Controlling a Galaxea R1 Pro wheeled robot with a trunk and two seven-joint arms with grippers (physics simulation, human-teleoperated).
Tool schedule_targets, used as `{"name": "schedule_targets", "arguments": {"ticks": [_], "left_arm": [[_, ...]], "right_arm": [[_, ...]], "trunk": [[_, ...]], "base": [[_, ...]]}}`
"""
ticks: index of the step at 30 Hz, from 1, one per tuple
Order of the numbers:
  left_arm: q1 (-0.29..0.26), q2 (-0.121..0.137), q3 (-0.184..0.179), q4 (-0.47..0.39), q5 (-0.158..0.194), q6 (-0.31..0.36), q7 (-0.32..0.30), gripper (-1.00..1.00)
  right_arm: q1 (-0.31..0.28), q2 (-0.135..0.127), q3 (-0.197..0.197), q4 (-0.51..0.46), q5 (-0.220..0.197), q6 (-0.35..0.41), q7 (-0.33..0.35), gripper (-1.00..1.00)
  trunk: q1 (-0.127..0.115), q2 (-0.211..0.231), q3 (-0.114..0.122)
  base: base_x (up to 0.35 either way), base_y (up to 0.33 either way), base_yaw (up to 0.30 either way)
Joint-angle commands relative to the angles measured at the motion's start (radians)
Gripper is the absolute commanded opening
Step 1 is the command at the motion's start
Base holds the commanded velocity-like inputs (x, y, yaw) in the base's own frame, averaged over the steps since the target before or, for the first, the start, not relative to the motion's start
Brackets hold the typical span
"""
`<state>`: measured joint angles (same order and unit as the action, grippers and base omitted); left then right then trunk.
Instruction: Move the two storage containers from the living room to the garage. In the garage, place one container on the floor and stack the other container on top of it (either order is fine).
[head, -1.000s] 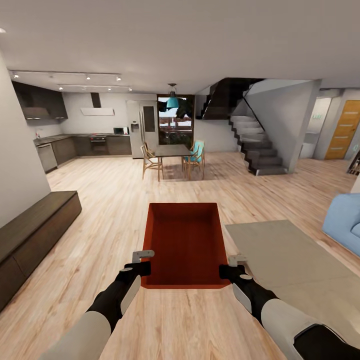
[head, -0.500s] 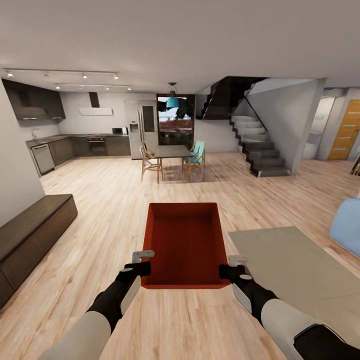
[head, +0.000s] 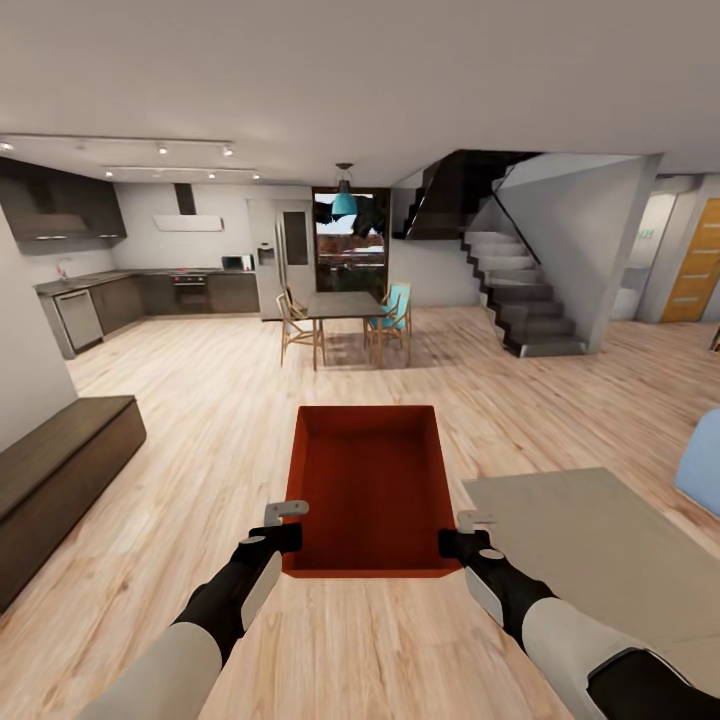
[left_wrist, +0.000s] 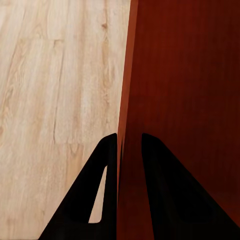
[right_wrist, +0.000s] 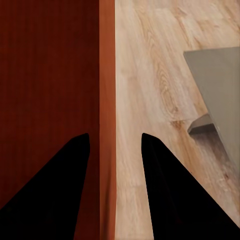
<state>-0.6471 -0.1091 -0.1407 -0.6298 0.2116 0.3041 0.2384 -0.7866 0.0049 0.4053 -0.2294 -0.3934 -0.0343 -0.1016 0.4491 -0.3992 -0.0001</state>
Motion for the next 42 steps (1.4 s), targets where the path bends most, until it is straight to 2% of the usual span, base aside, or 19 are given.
{"name": "schedule_targets", "arguments": {"ticks": [1, 42], "left_arm": [[0.000, 0.002, 0.041, -0.004, -0.026, 0.009, 0.016, -1.00], [0.000, 0.002, 0.041, -0.004, -0.026, 0.009, 0.016, -1.00]], "right_arm": [[0.000, 0.000, -0.010, -0.001, -0.019, -0.003, 0.016, -1.00], [0.000, 0.000, -0.010, -0.001, -0.019, -0.001, 0.016, -1.00]], "trunk": [[0.001, -0.001, 0.000], [0.001, -0.001, 0.000]], "base": [[0.322, 0.000, 0.000], [0.322, 0.000, 0.000]]}}
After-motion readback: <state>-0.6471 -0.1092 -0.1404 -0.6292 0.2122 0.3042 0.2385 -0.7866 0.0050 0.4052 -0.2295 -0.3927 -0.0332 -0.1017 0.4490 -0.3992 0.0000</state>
